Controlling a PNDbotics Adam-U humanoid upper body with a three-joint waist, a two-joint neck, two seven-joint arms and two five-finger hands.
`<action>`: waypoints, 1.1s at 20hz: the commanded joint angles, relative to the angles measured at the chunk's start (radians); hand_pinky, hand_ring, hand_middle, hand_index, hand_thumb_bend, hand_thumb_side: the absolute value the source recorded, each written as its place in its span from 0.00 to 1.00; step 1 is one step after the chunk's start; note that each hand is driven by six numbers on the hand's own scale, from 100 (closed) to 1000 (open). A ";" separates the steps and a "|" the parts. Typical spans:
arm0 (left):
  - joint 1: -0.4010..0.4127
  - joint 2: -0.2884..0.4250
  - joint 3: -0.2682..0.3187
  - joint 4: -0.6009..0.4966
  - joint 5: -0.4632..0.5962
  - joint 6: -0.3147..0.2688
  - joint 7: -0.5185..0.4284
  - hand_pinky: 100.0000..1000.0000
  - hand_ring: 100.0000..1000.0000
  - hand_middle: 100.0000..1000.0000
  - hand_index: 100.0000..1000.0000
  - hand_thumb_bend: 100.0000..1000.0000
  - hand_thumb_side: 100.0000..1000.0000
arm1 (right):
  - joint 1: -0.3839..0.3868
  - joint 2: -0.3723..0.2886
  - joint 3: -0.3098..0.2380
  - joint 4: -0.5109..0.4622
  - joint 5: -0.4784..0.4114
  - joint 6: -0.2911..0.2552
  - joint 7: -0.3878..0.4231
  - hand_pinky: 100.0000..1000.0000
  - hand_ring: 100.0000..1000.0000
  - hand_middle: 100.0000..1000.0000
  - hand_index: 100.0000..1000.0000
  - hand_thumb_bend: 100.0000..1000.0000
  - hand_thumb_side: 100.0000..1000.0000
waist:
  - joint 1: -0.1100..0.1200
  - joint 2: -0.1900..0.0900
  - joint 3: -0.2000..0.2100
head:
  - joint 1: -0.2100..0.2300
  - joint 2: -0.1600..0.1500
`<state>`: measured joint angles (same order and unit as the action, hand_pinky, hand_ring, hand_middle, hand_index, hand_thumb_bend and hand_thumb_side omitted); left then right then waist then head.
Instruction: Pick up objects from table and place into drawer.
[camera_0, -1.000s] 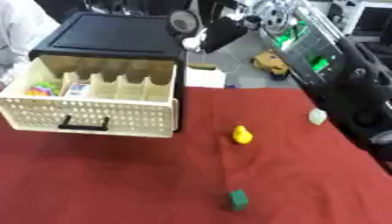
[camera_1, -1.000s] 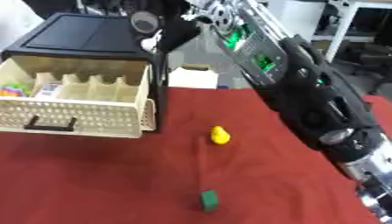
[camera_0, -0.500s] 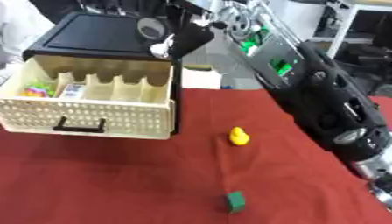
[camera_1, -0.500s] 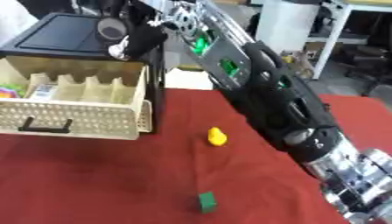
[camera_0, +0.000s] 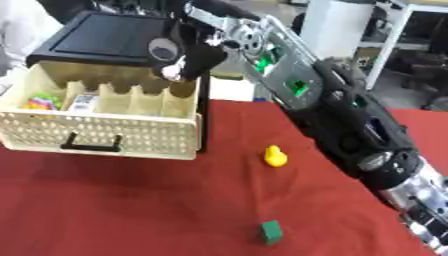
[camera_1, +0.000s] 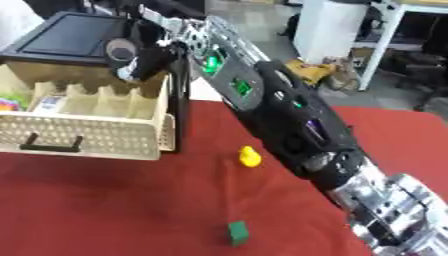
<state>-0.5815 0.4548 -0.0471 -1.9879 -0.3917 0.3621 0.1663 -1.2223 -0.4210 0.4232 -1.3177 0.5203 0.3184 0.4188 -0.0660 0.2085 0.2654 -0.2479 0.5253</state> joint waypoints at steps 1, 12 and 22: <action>-0.020 0.007 0.005 -0.012 0.003 -0.002 0.000 0.00 0.00 0.00 0.65 0.25 1.00 | -0.023 -0.006 -0.007 0.003 0.010 -0.006 -0.001 0.57 0.52 0.32 0.56 0.35 0.26 | 0.005 -0.014 0.000 | 0.002 -0.010; -0.020 0.005 0.005 -0.012 0.004 -0.002 0.001 0.00 0.00 0.00 0.65 0.25 1.00 | -0.022 -0.002 -0.015 0.012 0.017 -0.010 0.008 0.61 0.64 0.50 0.73 0.45 0.42 | 0.004 -0.015 -0.003 | 0.006 -0.007; -0.019 0.006 0.005 -0.012 0.001 0.000 -0.001 0.00 0.00 0.00 0.65 0.25 1.00 | -0.028 -0.009 -0.041 -0.011 0.004 0.005 -0.022 0.61 0.63 0.49 0.72 0.45 0.44 | 0.004 -0.017 -0.009 | 0.011 -0.008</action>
<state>-0.5818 0.4468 -0.0470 -1.9879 -0.3887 0.3621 0.1663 -1.2230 -0.4155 0.3999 -1.3088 0.5292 0.3211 0.4055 -0.0698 0.2101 0.2578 -0.2386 0.5253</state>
